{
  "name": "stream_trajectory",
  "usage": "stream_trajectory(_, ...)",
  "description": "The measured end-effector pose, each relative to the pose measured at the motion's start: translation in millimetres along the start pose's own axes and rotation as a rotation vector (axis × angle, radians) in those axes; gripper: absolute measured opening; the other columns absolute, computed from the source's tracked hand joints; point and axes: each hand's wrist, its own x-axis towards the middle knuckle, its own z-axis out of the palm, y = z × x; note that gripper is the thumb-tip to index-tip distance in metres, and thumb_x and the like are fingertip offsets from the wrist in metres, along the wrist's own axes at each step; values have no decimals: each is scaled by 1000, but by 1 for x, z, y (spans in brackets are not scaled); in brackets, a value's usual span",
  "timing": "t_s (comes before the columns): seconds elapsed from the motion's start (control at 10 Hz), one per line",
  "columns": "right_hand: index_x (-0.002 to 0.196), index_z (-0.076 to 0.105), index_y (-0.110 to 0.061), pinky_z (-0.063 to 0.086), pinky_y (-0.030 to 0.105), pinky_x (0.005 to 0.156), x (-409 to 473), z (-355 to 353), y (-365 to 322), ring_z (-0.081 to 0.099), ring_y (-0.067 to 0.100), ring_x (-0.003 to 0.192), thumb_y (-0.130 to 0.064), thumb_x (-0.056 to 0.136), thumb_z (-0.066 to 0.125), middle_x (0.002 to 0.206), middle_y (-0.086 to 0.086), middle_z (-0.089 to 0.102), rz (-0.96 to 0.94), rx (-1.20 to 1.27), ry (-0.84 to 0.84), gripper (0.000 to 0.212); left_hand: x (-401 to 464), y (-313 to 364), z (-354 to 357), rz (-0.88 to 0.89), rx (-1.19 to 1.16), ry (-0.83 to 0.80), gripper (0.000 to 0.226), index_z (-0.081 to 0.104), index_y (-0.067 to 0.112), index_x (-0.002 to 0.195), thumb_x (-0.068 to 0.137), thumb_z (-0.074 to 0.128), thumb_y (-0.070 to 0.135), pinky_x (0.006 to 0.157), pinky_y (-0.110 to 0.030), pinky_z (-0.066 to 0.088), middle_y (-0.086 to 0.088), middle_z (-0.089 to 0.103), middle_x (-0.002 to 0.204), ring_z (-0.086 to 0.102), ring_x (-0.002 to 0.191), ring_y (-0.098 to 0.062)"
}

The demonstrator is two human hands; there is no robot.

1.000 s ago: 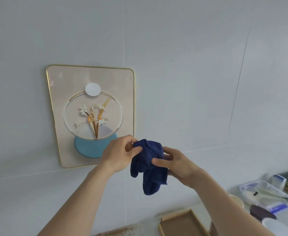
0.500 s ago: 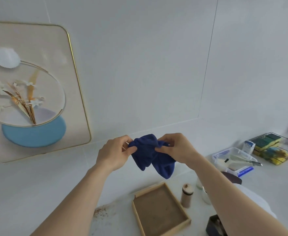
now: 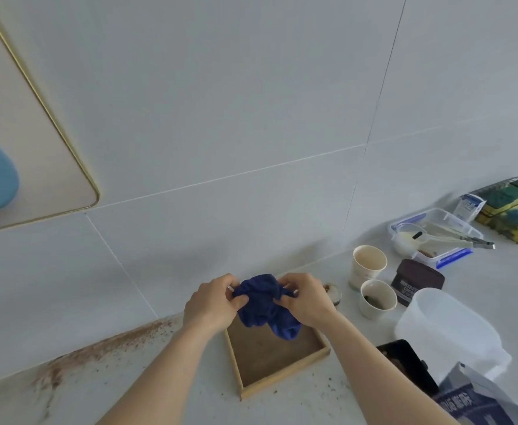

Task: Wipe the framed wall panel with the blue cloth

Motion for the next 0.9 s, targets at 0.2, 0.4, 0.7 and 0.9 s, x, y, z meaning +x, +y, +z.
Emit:
stream_trajectory(0.2, 111, 73, -28, 61, 42, 84, 13, 39, 45, 69, 21, 98, -10, 90, 66, 99, -8, 74, 94, -32, -48, 29, 25, -28, 56, -69, 1, -125, 12, 58, 40, 108, 97, 64, 42, 87, -38, 55, 14, 70, 108, 68, 104, -19)
stream_trajectory(0.4, 154, 45, -28, 47, 34, 111, 11, 76, 75, 46, 24, 144, -7, 97, 54, 157, -1, 49, 49, -209, -190, 61, 29, -52, 113, -72, -7, -315, 63, 33, 37, 153, 98, 62, 44, 104, -37, 52, 11, 53, 148, 59, 128, -15)
stream_trajectory(0.7, 160, -20, -38, -3, 58, 131, 1, 110, 105, -24, 27, 158, -66, 100, 43, 171, -6, -24, 121, -612, -466, 91, 16, -72, 141, 115, 515, -407, 93, -23, 38, 159, 101, 47, 59, 130, -51, -8, -1, -28, 171, -20, 159, -29)
stream_trajectory(0.9, 159, -20, -42, -7, 61, 129, 5, 106, 91, -34, 32, 153, -87, 86, 39, 163, -1, -39, 178, -682, -483, 105, 14, -81, 129, 164, 566, -368, 92, -22, 43, 159, 97, 42, 69, 127, -54, -15, 3, -38, 163, -25, 158, -30)
